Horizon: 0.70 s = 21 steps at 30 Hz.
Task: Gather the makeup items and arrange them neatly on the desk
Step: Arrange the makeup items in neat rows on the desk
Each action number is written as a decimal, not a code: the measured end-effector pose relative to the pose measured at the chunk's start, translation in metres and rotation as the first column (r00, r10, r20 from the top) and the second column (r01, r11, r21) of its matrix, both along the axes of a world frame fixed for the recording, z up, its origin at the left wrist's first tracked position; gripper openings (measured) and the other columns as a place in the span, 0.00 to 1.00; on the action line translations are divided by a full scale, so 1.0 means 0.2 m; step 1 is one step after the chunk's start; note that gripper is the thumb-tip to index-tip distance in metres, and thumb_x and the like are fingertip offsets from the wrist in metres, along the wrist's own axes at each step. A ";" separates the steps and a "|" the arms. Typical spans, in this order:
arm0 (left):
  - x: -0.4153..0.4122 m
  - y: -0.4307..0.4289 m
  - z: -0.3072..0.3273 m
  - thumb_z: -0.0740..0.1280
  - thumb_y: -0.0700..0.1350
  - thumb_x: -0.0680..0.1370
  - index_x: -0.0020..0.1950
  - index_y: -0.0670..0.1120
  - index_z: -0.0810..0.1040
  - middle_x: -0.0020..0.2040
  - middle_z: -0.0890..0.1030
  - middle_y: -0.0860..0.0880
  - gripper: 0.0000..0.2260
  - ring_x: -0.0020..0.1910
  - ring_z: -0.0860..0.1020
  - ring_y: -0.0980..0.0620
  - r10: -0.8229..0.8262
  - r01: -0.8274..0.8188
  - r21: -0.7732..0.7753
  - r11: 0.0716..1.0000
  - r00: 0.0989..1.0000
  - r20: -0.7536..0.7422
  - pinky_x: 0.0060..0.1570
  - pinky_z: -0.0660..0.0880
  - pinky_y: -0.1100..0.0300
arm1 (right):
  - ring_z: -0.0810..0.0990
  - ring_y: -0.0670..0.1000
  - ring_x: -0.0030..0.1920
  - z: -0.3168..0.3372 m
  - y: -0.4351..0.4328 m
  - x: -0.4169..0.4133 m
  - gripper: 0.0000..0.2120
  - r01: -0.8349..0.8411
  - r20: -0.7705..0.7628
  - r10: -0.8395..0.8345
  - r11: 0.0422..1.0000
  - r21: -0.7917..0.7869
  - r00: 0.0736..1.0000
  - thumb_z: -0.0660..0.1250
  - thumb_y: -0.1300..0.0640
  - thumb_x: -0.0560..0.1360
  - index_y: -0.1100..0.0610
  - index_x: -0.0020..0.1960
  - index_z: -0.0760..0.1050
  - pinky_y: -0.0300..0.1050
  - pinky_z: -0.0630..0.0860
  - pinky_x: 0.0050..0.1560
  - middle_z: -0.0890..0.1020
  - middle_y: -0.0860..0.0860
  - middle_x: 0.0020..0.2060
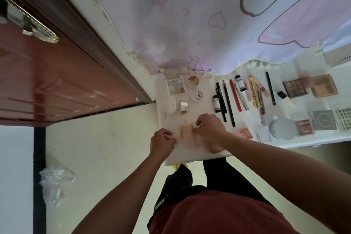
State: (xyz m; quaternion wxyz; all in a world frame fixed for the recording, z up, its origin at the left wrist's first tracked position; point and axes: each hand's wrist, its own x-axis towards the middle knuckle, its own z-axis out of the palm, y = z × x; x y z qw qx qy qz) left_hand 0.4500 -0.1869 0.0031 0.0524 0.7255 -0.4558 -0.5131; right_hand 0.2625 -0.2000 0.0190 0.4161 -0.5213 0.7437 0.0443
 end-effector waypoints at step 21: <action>0.03 0.01 0.17 0.71 0.40 0.75 0.49 0.44 0.78 0.38 0.81 0.43 0.05 0.33 0.81 0.49 -0.098 0.085 -0.114 0.990 0.988 -0.118 0.40 0.78 0.54 | 0.70 0.53 0.58 -0.01 0.37 -0.20 0.30 -0.502 -0.370 0.452 0.863 -0.048 0.812 0.70 0.49 0.70 0.52 0.68 0.63 0.45 0.74 0.43 0.70 0.52 0.60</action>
